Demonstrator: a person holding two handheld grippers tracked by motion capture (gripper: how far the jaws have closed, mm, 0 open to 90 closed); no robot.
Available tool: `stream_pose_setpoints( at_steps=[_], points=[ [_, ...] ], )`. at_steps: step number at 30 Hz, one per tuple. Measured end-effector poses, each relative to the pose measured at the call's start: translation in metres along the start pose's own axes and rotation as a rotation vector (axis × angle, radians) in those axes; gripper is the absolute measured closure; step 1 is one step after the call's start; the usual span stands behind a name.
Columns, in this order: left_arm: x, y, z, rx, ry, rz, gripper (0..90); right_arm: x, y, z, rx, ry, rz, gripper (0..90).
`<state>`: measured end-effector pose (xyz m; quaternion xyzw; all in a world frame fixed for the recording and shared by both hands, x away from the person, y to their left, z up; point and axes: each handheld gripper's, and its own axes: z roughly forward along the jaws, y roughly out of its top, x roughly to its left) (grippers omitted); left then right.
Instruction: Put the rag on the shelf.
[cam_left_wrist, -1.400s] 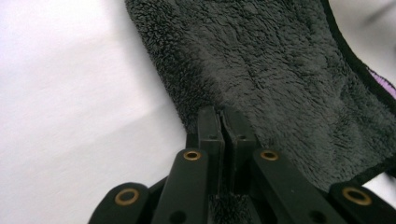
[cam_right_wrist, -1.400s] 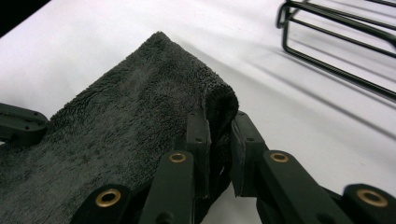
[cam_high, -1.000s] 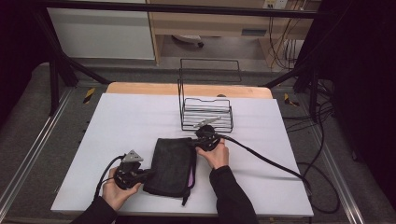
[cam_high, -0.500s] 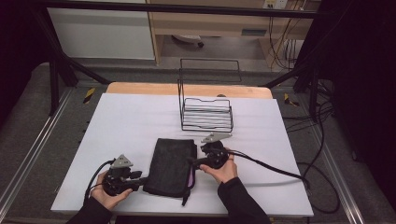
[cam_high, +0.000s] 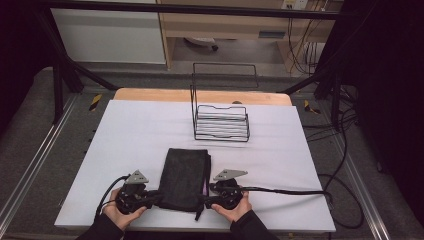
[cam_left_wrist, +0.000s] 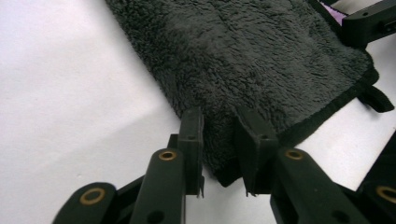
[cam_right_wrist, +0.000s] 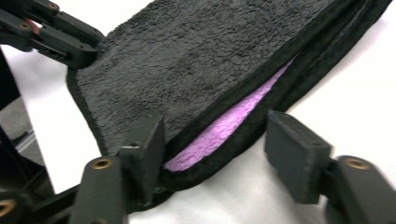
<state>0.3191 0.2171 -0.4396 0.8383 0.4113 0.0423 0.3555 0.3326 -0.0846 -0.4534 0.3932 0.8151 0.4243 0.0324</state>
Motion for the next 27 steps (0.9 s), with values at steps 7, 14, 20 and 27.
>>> stream_pose_setpoints(
  at_steps=[7,14,20,27],
  points=[
    [-0.003,0.001,0.002,0.011,-0.010,-0.015,81.0,0.008,-0.003,0.004,0.016,-0.010,0.002,50.6],
    [-0.005,0.002,0.002,0.010,-0.012,-0.021,86.7,0.009,-0.001,0.004,0.031,0.012,0.022,75.1],
    [-0.009,0.002,0.000,-0.008,-0.048,-0.014,87.6,0.004,0.009,-0.003,0.058,0.023,0.011,82.3],
    [-0.019,0.003,0.002,-0.013,-0.067,0.006,87.2,-0.006,0.008,-0.017,0.086,0.023,0.029,80.9]
  ],
)
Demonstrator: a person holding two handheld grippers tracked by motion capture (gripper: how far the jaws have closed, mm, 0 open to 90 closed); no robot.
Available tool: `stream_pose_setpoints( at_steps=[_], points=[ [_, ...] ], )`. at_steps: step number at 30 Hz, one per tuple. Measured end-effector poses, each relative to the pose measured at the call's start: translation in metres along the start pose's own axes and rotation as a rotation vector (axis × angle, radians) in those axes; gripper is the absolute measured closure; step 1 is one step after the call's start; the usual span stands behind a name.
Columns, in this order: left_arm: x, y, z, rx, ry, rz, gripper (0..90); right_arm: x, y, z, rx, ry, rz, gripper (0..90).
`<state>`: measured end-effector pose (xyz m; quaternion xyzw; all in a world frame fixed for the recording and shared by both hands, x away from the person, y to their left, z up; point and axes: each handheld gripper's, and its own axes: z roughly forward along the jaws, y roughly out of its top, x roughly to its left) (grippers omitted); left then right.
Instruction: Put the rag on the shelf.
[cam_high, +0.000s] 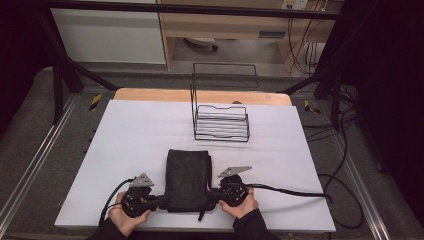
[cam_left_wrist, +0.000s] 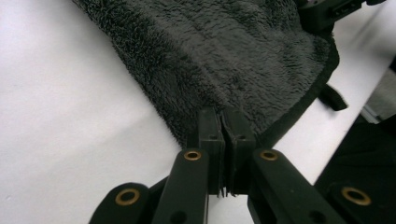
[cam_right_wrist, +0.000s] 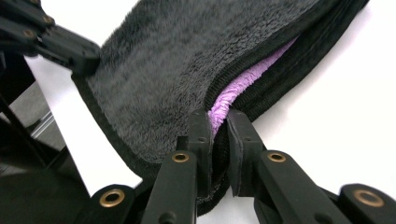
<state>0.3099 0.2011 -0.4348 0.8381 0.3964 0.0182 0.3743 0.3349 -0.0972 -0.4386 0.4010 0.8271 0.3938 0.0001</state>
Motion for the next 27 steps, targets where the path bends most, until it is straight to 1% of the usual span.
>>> stream_pose_setpoints(
  at_steps=[2,4,5,7,8,10,11,13,14,15,16,17,18,19,21,22,23,24,25,27],
  points=[
    [0.001,0.000,-0.001,0.001,0.016,0.005,87.1,0.000,-0.001,0.002,0.008,0.005,0.006,80.2],
    [0.002,0.000,-0.002,0.009,0.031,0.010,87.0,0.000,-0.003,0.007,-0.002,0.017,0.001,78.2],
    [0.003,0.000,-0.003,0.010,0.034,0.010,87.0,0.000,-0.003,0.007,-0.002,0.017,0.001,78.2],
    [0.004,0.000,-0.003,0.019,0.045,0.005,87.1,0.000,-0.003,0.008,-0.008,0.019,0.004,75.2],
    [0.005,0.000,-0.003,0.026,0.048,0.008,87.2,0.000,-0.005,0.010,-0.007,0.019,0.010,70.6],
    [0.006,0.000,-0.003,0.028,0.051,0.004,87.2,0.000,-0.005,0.011,-0.009,0.019,0.005,67.3],
    [0.007,0.000,-0.004,0.031,0.050,0.005,87.2,0.000,-0.005,0.011,-0.009,0.019,0.005,67.3],
    [0.008,0.000,-0.005,0.035,0.045,0.021,87.0,-0.001,-0.004,0.010,-0.019,0.018,-0.002,57.9],
    [0.008,0.000,-0.006,0.023,0.039,0.026,86.4,-0.001,-0.003,0.009,-0.034,0.015,-0.013,53.5],
    [0.009,0.001,-0.008,0.009,0.041,0.029,82.3,-0.003,-0.001,0.006,-0.062,0.011,-0.040,43.6],
    [0.010,0.002,-0.010,-0.009,0.053,0.037,77.0,-0.005,0.000,0.004,-0.081,0.007,-0.051,38.7],
    [0.010,0.003,-0.012,-0.028,0.071,0.044,70.5,-0.006,0.002,0.002,-0.098,0.001,-0.060,35.3],
    [0.012,0.005,-0.014,-0.045,0.083,0.051,70.5,-0.006,0.002,0.002,-0.098,0.001,-0.060,35.3],
    [0.014,0.007,-0.016,-0.062,0.089,0.049,66.4,-0.009,0.004,0.000,-0.117,-0.005,-0.074,31.8],
    [0.019,0.012,-0.019,-0.086,0.109,0.054,57.4,-0.014,0.007,-0.004,-0.147,-0.014,-0.085,24.8],
    [0.021,0.014,-0.020,-0.093,0.110,0.057,46.8,-0.018,0.011,-0.007,-0.163,-0.026,-0.098,18.2],
    [0.023,0.017,-0.020,-0.099,0.111,0.054,46.8,-0.018,0.011,-0.007,-0.163,-0.026,-0.098,18.2],
    [0.025,0.020,-0.020,-0.104,0.120,0.065,37.9,-0.023,0.014,-0.010,-0.172,-0.035,-0.108,15.0],
    [0.027,0.023,-0.020,-0.104,0.130,0.077,37.9,-0.023,0.014,-0.010,-0.172,-0.035,-0.108,15.0],
    [0.032,0.028,-0.018,-0.098,0.125,0.068,29.9,-0.028,0.018,-0.012,-0.185,-0.039,-0.107,12.1]
  ],
)
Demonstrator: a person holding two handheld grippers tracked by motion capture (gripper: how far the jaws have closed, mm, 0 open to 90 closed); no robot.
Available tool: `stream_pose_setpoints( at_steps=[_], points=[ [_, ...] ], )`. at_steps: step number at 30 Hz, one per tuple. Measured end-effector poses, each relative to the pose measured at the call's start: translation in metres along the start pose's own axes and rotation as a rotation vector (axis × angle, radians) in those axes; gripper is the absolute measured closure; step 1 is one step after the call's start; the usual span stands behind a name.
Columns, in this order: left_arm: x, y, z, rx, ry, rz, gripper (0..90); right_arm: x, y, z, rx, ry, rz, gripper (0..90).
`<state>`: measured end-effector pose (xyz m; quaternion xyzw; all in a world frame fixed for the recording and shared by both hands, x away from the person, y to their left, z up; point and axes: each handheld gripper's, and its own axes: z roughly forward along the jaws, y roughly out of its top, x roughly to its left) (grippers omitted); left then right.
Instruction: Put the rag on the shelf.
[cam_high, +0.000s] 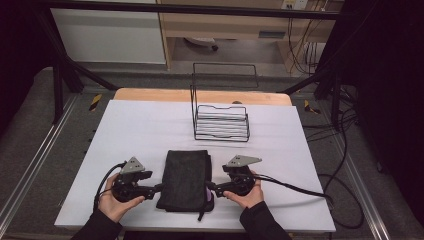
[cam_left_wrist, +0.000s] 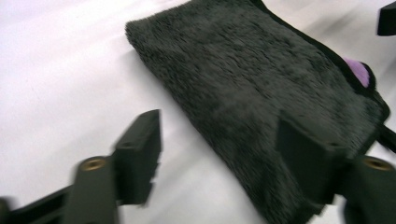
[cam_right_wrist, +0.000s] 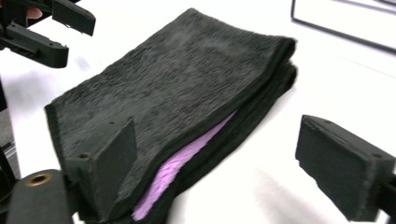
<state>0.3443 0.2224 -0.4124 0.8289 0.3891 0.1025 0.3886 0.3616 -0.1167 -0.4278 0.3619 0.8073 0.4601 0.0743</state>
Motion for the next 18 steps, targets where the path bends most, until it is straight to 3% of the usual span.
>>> stream_pose_setpoints(
  at_steps=[3,7,12,18],
  points=[
    [0.008,0.007,0.006,0.010,-0.025,-0.022,19.0,-0.008,0.006,-0.002,0.003,-0.023,-0.002,8.9],
    [0.016,0.020,0.013,0.013,-0.015,-0.029,14.7,-0.013,0.008,-0.003,-0.008,-0.032,0.011,8.6],
    [0.027,0.038,0.023,0.010,0.014,-0.037,15.0,-0.018,0.007,-0.002,-0.016,-0.046,0.016,8.1],
    [0.038,0.052,0.044,0.001,0.054,-0.079,21.9,-0.020,0.005,-0.001,-0.016,-0.048,0.028,8.1]
  ],
)
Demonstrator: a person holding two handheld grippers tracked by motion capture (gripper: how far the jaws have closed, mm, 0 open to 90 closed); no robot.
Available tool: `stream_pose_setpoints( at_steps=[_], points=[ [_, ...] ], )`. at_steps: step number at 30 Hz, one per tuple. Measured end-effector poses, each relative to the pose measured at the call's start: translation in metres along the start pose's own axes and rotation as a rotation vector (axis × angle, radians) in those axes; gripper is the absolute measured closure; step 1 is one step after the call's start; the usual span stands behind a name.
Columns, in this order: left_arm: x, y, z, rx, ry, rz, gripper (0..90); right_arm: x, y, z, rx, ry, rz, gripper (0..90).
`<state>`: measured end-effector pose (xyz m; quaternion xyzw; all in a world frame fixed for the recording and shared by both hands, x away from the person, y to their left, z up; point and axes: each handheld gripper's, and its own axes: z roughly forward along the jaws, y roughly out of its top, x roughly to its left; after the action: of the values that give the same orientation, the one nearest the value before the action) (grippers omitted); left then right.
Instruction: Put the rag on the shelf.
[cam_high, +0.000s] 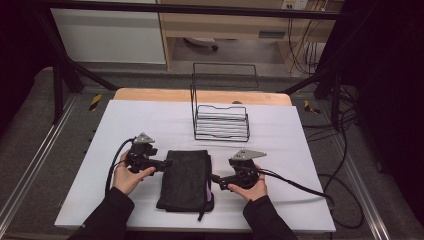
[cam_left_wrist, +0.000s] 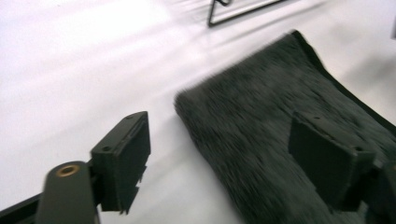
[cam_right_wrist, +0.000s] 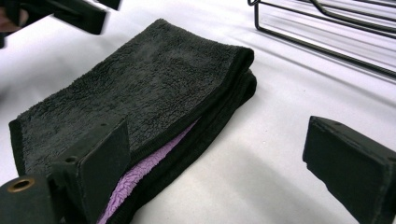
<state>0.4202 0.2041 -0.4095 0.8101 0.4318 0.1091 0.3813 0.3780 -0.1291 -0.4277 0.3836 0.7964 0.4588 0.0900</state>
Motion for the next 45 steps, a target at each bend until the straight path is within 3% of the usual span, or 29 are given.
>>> stream_pose_setpoints(
  at_steps=[7,11,15,19,28,33,39,45],
  points=[
    [0.010,0.002,0.022,0.005,0.038,-0.049,40.5,0.000,-0.001,0.000,-0.006,-0.004,-0.003,8.3],
    [0.011,-0.002,0.029,0.032,0.030,-0.051,50.1,0.000,-0.001,0.002,-0.003,-0.001,-0.001,8.8],
    [0.014,-0.005,0.035,0.035,0.011,-0.074,55.2,0.001,-0.002,0.002,-0.004,0.005,0.009,9.6],
    [0.012,-0.005,0.041,0.040,0.002,-0.072,58.5,-0.001,-0.001,0.005,-0.003,0.005,0.012,10.1],
    [0.008,-0.006,0.042,0.051,-0.022,-0.084,70.0,-0.006,0.008,0.014,-0.016,-0.019,0.039,11.4],
    [0.007,-0.006,0.042,0.057,-0.027,-0.077,75.4,-0.009,0.021,0.031,-0.021,-0.047,0.058,13.7],
    [0.006,-0.006,0.042,0.057,-0.025,-0.068,76.8,-0.014,0.033,0.061,0.017,-0.091,0.084,16.7],
    [0.005,-0.006,0.042,0.056,-0.016,-0.052,77.1,-0.020,0.030,0.075,0.044,-0.112,0.090,30.0]
  ],
)
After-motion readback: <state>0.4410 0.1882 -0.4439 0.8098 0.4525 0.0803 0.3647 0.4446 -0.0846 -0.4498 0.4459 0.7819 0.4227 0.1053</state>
